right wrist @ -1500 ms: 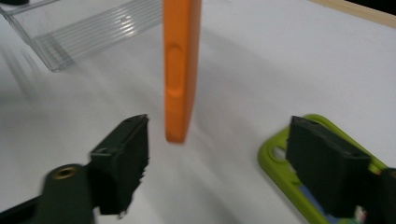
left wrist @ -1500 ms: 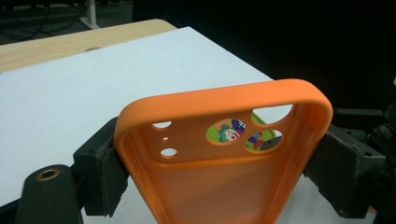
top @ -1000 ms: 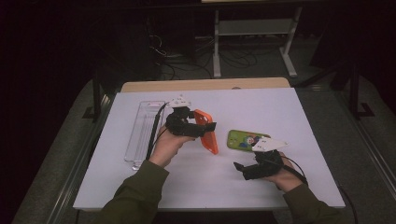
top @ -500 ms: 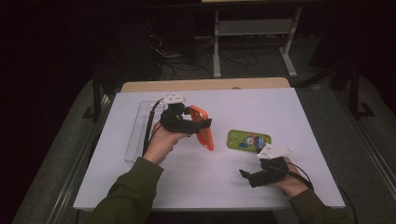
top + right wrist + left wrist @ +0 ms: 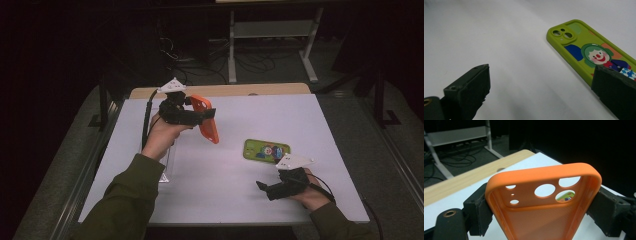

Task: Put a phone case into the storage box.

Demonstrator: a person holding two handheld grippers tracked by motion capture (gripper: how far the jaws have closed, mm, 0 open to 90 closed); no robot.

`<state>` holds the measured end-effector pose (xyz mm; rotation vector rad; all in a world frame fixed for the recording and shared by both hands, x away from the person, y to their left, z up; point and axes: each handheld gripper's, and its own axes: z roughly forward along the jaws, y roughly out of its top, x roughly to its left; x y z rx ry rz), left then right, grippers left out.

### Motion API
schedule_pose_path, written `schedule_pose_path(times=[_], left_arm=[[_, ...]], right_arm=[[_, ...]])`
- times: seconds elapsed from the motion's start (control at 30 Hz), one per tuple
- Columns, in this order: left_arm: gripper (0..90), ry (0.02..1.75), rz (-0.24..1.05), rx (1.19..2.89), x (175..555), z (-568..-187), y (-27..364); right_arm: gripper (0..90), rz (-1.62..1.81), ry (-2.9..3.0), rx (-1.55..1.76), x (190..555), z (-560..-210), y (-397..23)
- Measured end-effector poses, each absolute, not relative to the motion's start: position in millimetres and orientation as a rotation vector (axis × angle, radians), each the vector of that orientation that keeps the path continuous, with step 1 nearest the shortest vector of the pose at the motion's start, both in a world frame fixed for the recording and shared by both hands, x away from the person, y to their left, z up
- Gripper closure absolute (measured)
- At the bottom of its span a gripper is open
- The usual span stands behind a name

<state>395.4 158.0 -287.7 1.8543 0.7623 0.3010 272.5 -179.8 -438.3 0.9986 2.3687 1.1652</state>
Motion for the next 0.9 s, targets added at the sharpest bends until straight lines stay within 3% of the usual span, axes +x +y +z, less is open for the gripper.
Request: schedule_pose_path(times=[0.6,0.9], left_arm=[[15.6,0.863,0.478,1.826,425,-261,192],[15.5,1.001,0.604,1.791,443,-261,216]], right_arm=[[1.6,1.176,2.359,1.005,272,-437,-181],[1.6,1.174,2.355,0.993,273,-436,-181]])
